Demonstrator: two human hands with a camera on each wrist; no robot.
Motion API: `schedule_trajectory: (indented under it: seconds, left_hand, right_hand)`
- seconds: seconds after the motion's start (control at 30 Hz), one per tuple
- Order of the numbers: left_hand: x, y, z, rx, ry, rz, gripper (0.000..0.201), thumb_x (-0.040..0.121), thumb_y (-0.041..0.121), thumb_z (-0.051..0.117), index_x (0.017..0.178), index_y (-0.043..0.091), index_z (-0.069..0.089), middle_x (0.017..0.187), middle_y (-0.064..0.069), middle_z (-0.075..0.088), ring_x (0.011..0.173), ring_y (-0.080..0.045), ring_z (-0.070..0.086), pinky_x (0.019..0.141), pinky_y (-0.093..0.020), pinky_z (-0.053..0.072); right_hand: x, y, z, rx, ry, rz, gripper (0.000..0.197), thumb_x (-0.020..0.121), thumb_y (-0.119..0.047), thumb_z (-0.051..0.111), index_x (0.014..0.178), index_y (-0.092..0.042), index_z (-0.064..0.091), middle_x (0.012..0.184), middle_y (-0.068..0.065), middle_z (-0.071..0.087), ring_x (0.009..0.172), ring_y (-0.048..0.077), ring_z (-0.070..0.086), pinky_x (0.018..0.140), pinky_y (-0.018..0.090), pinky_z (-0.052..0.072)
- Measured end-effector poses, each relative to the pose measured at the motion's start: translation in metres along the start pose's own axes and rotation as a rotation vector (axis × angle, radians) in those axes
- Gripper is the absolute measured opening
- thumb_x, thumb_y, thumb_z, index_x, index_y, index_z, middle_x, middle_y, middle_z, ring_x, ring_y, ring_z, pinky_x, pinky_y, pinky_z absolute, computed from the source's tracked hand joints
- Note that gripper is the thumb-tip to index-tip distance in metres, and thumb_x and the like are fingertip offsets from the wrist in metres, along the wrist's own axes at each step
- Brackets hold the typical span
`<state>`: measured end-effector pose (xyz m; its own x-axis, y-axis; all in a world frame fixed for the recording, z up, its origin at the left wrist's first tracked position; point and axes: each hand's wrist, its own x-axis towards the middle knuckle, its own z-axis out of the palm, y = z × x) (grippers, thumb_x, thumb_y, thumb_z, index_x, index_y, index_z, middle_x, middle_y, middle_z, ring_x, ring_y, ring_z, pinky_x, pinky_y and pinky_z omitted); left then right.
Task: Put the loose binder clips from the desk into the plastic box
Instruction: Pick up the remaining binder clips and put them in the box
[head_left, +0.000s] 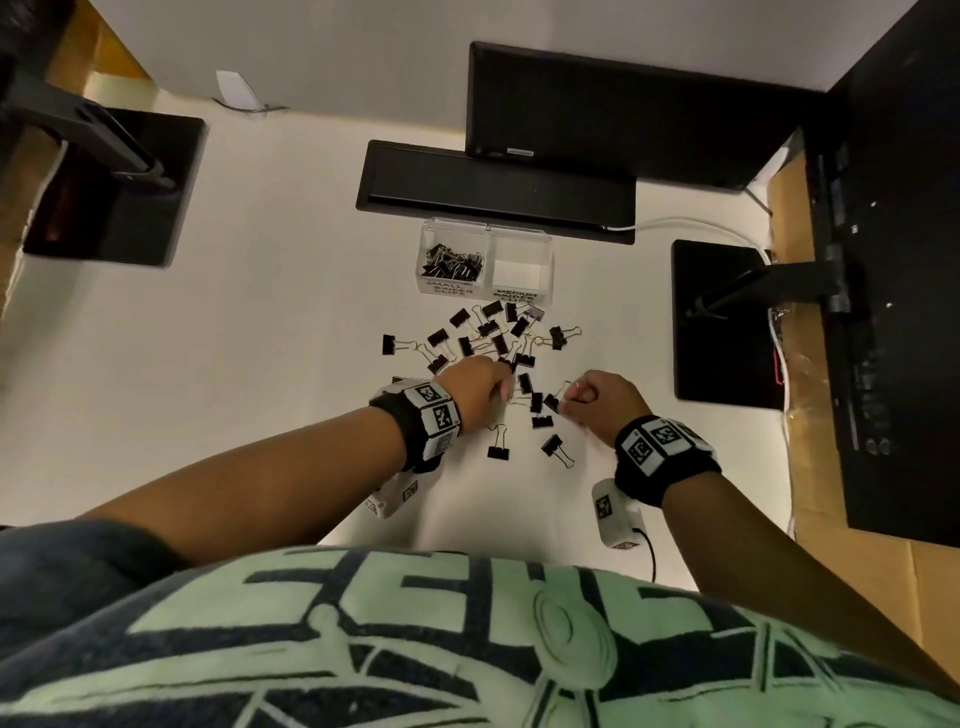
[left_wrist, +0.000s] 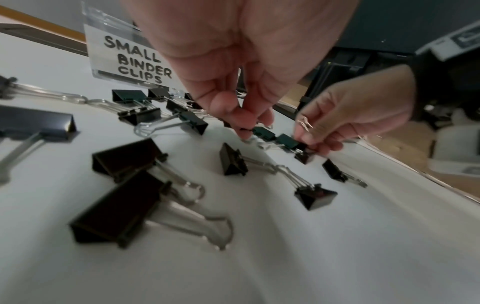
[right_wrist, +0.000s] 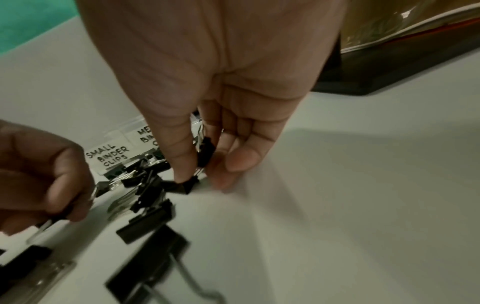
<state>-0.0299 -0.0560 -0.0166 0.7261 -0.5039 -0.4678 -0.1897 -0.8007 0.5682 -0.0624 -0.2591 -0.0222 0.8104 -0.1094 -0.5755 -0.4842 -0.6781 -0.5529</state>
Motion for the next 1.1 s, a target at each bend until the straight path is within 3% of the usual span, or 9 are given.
schedule_trajectory:
  seconds: [0.17,0.3,0.37,0.5,0.57,0.73,0.87,0.97,1.1]
  left_hand:
    - [-0.005,0.001,0.017,0.110,-0.049,0.001,0.020,0.090,0.013,0.046,0.098,0.003,0.062,0.106,-0.012,0.050,0.092,-0.028,0.057,0.082,-0.036,0.050]
    - [-0.011,-0.008,0.031,0.192,-0.088,0.004,0.016,0.083,0.027,0.059,0.085,0.011,0.056,0.097,-0.003,0.044,0.095,-0.025,0.055,0.079,-0.038,0.052]
    - [-0.012,-0.011,0.033,0.202,-0.116,-0.006,0.022,0.079,0.034,0.065,0.079,0.018,0.050,0.094,0.002,0.040,0.099,-0.025,0.053,0.079,-0.038,0.053]
    - [-0.015,-0.016,0.023,0.190,-0.083,-0.034,0.035,0.075,0.034,0.072,0.098,0.011,0.058,0.108,-0.004,0.044,0.094,-0.021,0.052,0.082,-0.036,0.051]
    - [-0.015,-0.016,0.016,0.183,-0.063,-0.023,0.037,0.076,0.038,0.071,0.097,0.011,0.057,0.104,-0.003,0.043,0.090,-0.020,0.051,0.082,-0.035,0.050]
    - [-0.004,-0.003,0.012,0.161,0.070,0.021,0.022,0.088,0.023,0.056,0.103,0.008,0.058,0.110,-0.008,0.047,0.093,-0.025,0.055,0.080,-0.034,0.050]
    - [0.012,0.015,0.018,0.173,0.163,-0.015,0.027,0.089,0.014,0.053,0.112,-0.002,0.056,0.115,-0.016,0.048,0.104,-0.032,0.051,0.082,-0.043,0.050]
    - [0.017,0.016,0.021,0.239,0.138,0.003,0.031,0.089,0.006,0.051,0.118,-0.005,0.052,0.117,-0.017,0.045,0.108,-0.034,0.048,0.083,-0.044,0.049]
    - [0.007,0.008,0.026,0.306,0.067,0.073,0.033,0.092,0.010,0.050,0.124,0.001,0.052,0.119,-0.014,0.045,0.105,-0.031,0.049,0.082,-0.043,0.050]
  right_hand:
    - [0.009,-0.012,-0.002,0.127,0.025,-0.023,0.019,0.086,-0.005,0.057,0.072,-0.018,0.058,0.084,0.007,0.067,0.063,0.019,0.061,0.061,0.028,0.048]
    - [0.007,-0.012,-0.012,0.242,0.017,0.012,0.008,0.081,-0.004,0.063,0.079,-0.011,0.063,0.079,0.011,0.066,0.061,0.019,0.058,0.054,0.024,0.047]
    - [0.003,-0.011,-0.011,0.166,-0.034,-0.003,0.007,0.078,-0.010,0.070,0.078,-0.011,0.063,0.079,0.010,0.066,0.065,0.020,0.059,0.058,0.027,0.048]
    - [-0.007,-0.007,0.002,-0.101,-0.166,-0.033,0.019,0.072,-0.023,0.078,0.074,-0.017,0.060,0.077,-0.002,0.061,0.069,0.013,0.054,0.062,0.023,0.043]
    - [-0.010,-0.003,0.005,-0.263,-0.216,-0.063,0.021,0.071,-0.025,0.078,0.079,-0.018,0.059,0.081,-0.005,0.059,0.073,0.010,0.053,0.061,0.020,0.040]
    - [0.000,-0.007,-0.007,-0.108,-0.065,-0.081,0.014,0.078,-0.020,0.072,0.084,-0.013,0.062,0.079,-0.004,0.057,0.070,0.010,0.051,0.058,0.019,0.038]
    - [0.013,-0.022,0.002,-0.049,0.050,-0.106,0.009,0.081,-0.018,0.067,0.089,-0.013,0.065,0.084,-0.001,0.062,0.078,0.017,0.056,0.065,0.024,0.043]
    - [0.020,-0.026,0.009,-0.181,-0.027,-0.081,0.009,0.080,-0.014,0.063,0.084,-0.006,0.066,0.094,0.008,0.068,0.089,0.025,0.062,0.078,0.032,0.052]
    - [0.027,-0.026,0.006,-0.143,0.019,-0.095,0.011,0.080,-0.013,0.061,0.086,-0.006,0.067,0.092,0.007,0.068,0.087,0.024,0.062,0.075,0.030,0.049]
